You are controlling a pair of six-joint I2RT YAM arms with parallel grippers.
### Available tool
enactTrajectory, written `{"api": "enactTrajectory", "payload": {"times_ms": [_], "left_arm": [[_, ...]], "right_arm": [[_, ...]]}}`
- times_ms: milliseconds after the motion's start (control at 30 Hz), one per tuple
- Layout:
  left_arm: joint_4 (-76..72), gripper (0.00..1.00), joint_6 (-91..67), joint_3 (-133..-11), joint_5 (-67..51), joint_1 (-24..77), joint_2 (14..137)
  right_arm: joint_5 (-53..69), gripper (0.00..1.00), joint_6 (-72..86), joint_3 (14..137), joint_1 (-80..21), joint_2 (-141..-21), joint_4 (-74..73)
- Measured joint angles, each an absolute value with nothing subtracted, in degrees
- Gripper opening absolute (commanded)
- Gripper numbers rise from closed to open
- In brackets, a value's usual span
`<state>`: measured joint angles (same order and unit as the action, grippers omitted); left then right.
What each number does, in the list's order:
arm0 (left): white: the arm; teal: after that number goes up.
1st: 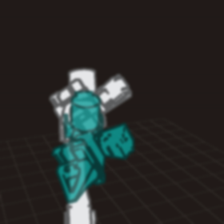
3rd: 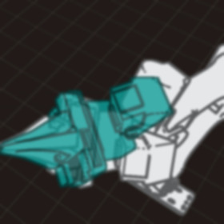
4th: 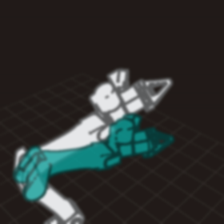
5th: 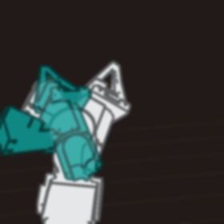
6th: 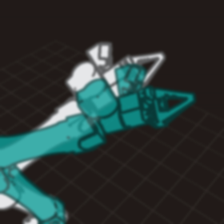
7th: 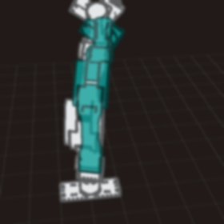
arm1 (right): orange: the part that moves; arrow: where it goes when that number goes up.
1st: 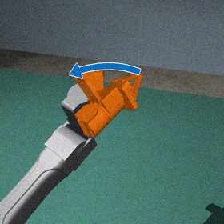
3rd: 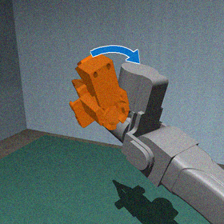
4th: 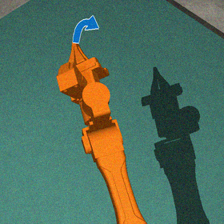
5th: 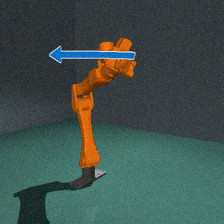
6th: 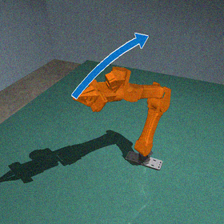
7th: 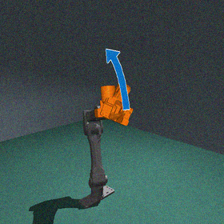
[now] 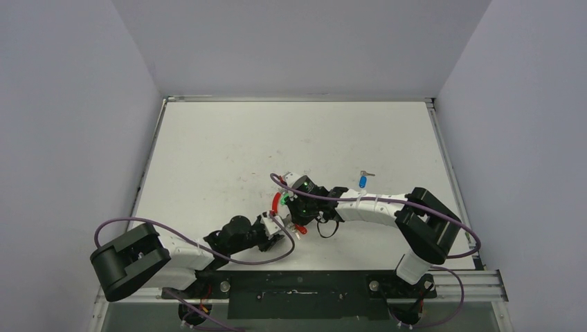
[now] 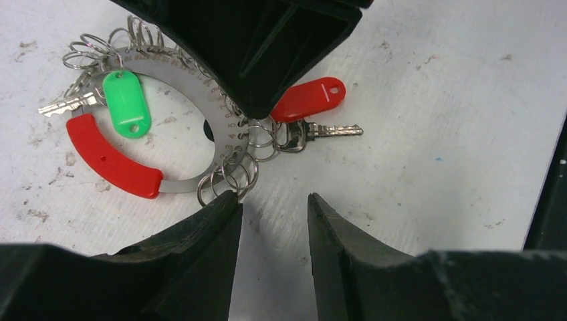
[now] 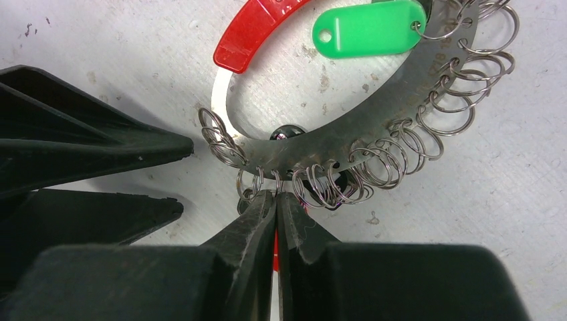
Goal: Put the keys on the keyring
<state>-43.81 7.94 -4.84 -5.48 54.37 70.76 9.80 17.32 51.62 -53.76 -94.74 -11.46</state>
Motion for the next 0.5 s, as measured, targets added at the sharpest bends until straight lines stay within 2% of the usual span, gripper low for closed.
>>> {"api": "enactTrajectory", "payload": {"times_ms": [233,500], "left_arm": [[-46.0,0.41,10.0,-4.9,-5.8,55.1,74.7],[-47.0,0.41,11.7,-4.9,-4.2,56.2,73.5]], "right_arm": [[9.8,0.05,17.3,51.6,-53.8,-94.7,-11.5],[10.0,0.05,18.5,51.2,-53.6,-92.9,-11.4]]}}
